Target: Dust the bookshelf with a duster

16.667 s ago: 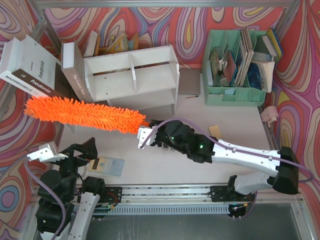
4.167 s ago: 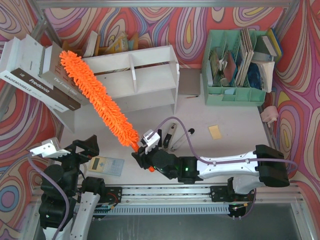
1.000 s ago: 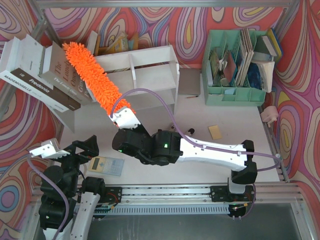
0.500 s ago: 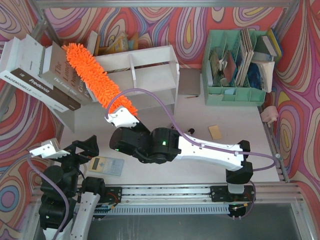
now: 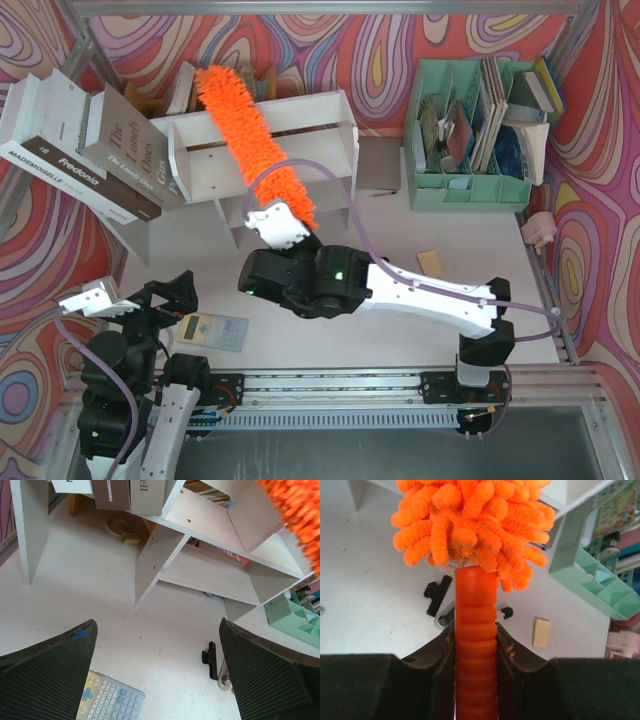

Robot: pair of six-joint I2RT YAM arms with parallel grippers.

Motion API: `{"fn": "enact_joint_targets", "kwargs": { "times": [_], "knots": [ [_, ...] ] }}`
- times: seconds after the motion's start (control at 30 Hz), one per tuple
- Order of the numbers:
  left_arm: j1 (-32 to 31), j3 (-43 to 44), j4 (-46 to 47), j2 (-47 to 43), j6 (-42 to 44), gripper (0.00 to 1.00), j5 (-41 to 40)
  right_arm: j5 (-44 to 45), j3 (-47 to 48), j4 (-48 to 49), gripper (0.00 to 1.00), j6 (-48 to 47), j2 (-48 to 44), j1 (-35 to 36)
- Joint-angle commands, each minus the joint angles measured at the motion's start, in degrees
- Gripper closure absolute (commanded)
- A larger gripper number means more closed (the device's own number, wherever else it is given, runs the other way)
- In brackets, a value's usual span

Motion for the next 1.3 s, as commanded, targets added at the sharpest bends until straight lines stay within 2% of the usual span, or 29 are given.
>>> {"fn": "enact_joint_targets", "kwargs": {
  "times": [0.0,0.13,0.33,0.6,0.7,1.03,1.27],
  "knots": [
    [0.25,-0.58,1.40,0.14,-0.08,0.01,0.21,7.83,-0.58,-2.69,1.00,6.16,-7.56,-1.33],
    [0.25,-0.67,1.50,0.11,-0.08,0.02,0.21,4.35,-5.26,9.95,1.00,-3.40,-12.40,-1.33],
    [0.29,-0.58,1.44,0.06,-0.08,0.02,0.09,-2.53,-9.53,22.18,1.00,-9.59,-15.06,-0.98],
    [0.25,-0.67,1.47,0.42,-0.08,0.02,0.13,-11.56,-6.96,23.77,1.00,-12.53,-8.11,-0.06],
    [0.25,-0.67,1.54,0.49,-0.08,0.01,0.13,-12.46,-6.37,23.66,1.00,-12.41,-5.90,-0.03],
    [0.25,-0.67,1.54,1.09,-0.08,0.01,0.21,-4.49,-4.44,14.93,1.00,-6.27,-1.19,-0.24],
    [0.25,-0.69,1.60,1.50,-0.08,0.02,0.38,2.48,-4.13,6.39,1.00,2.06,-5.40,-2.00]
  ]
}}
